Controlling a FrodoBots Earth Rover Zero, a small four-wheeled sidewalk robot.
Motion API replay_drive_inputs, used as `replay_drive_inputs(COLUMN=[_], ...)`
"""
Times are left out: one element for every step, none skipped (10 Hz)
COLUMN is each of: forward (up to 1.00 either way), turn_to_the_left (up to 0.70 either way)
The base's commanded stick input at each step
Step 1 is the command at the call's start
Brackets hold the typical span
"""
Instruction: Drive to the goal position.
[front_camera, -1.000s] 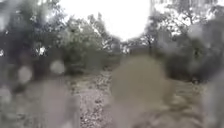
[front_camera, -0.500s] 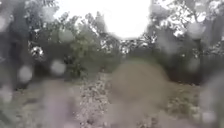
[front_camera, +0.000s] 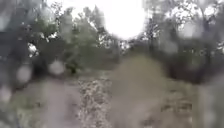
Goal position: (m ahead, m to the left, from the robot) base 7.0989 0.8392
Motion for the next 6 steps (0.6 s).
replay_drive_inputs(forward=[0.85,0.85,0.85,0.85,0.85,0.85], turn_to_the_left=[0.0,0.0,0.0,0.0,0.0,0.0])
